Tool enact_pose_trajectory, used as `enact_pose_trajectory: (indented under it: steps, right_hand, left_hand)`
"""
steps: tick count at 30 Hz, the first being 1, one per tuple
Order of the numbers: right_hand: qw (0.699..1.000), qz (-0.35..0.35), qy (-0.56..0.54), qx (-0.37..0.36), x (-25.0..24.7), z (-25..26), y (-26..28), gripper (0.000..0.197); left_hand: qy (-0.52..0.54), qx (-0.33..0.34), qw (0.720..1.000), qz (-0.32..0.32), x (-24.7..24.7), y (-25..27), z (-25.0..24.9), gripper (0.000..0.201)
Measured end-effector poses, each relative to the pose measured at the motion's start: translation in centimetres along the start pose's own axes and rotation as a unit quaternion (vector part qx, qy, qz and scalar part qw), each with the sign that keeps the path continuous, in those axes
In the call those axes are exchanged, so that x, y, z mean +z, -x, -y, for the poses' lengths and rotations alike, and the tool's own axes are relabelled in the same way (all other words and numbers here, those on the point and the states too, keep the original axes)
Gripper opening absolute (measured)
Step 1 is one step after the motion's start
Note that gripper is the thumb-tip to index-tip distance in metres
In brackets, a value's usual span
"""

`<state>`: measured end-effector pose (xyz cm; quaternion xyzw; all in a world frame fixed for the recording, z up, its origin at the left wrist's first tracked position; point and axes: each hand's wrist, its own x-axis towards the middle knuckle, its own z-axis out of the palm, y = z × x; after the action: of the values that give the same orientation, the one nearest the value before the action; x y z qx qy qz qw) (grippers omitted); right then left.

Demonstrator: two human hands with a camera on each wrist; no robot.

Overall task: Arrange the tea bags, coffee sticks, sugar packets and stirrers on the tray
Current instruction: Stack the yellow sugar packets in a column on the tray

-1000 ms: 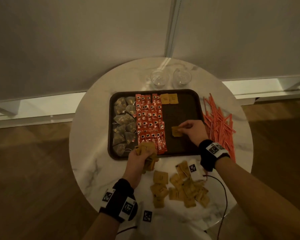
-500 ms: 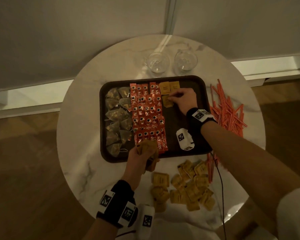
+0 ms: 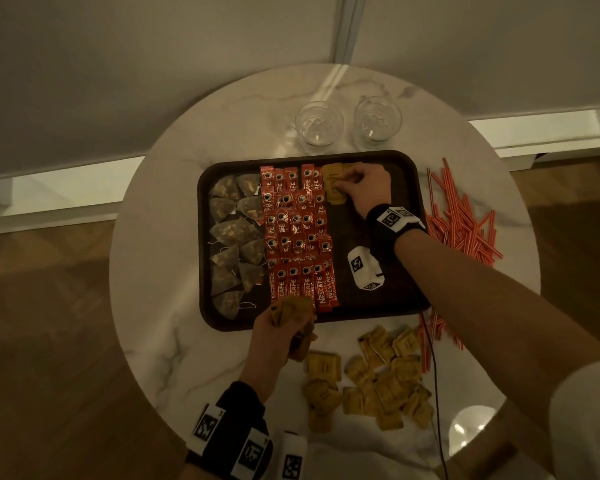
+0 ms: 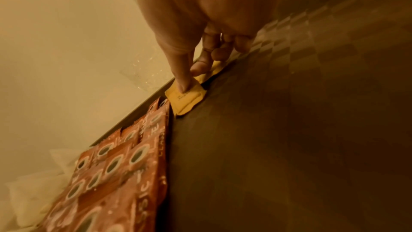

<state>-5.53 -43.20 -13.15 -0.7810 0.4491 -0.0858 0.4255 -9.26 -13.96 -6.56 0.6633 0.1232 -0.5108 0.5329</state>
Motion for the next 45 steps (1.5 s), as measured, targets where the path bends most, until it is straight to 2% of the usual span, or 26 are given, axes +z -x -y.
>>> enact_pose_trajectory:
  steps: [7, 11, 14, 16, 18, 21, 24, 28, 30, 33, 36, 41, 45]
  right_hand:
    - [0.998, -0.001, 0.056, -0.005, 0.1, -0.1, -0.6, 0.024]
    - [0.995, 0.006, 0.095, -0.013, 0.2, -0.2, -0.8, 0.025]
    - [0.999, -0.017, 0.040, -0.017, -0.6, 0.6, 0.3, 0.022]
    - [0.999, -0.027, 0.006, -0.026, -1.4, 1.6, 2.1, 0.019]
    - [0.999, -0.007, -0.017, -0.031, -2.2, 2.2, 5.0, 0.021]
    - [0.995, 0.083, -0.062, -0.016, -3.0, 2.5, 11.5, 0.028]
    - [0.975, 0.176, -0.132, -0.005, -3.5, 2.2, 18.4, 0.041]
    - [0.950, 0.250, -0.185, 0.017, -3.6, 2.2, 24.9, 0.025]
    - [0.949, 0.266, -0.168, -0.002, -3.7, 2.9, 26.5, 0.018]
    - [0.960, 0.240, -0.138, -0.031, -3.9, 3.7, 27.1, 0.013]
    - [0.962, 0.226, -0.150, -0.043, -4.7, 4.0, 27.7, 0.013]
    - [0.931, 0.217, -0.294, -0.019, -6.3, 4.7, 28.7, 0.026]
    - [0.886, 0.268, -0.379, 0.020, -6.3, 4.7, 29.5, 0.023]
  left_hand:
    - [0.029, 0.007, 1.000, 0.004, -0.3, 0.7, 0.7, 0.014]
    - [0.057, 0.017, 0.998, 0.024, -0.8, 1.6, 1.1, 0.017]
    - [0.071, 0.020, 0.996, 0.041, -1.3, 2.2, 1.1, 0.021]
    - [0.082, 0.019, 0.995, 0.050, -1.6, 2.5, 0.9, 0.023]
    - [0.094, 0.031, 0.993, 0.067, -2.1, 3.0, 0.7, 0.023]
    - [0.100, 0.054, 0.989, 0.090, -2.6, 3.8, 0.5, 0.023]
    - [0.068, 0.072, 0.991, 0.085, -3.0, 4.6, 0.3, 0.023]
    - [-0.001, 0.106, 0.991, 0.079, -2.8, 6.3, 0.4, 0.021]
    - [-0.025, 0.119, 0.987, 0.100, -2.7, 7.0, 0.7, 0.019]
    - [-0.055, 0.134, 0.982, 0.123, -2.6, 7.8, 1.2, 0.014]
    - [-0.053, 0.143, 0.981, 0.124, -2.5, 8.9, 1.4, 0.020]
    - [0.010, 0.138, 0.981, 0.134, -2.7, 10.3, 1.5, 0.030]
    - [0.024, 0.112, 0.974, 0.193, -2.5, 11.0, 1.2, 0.033]
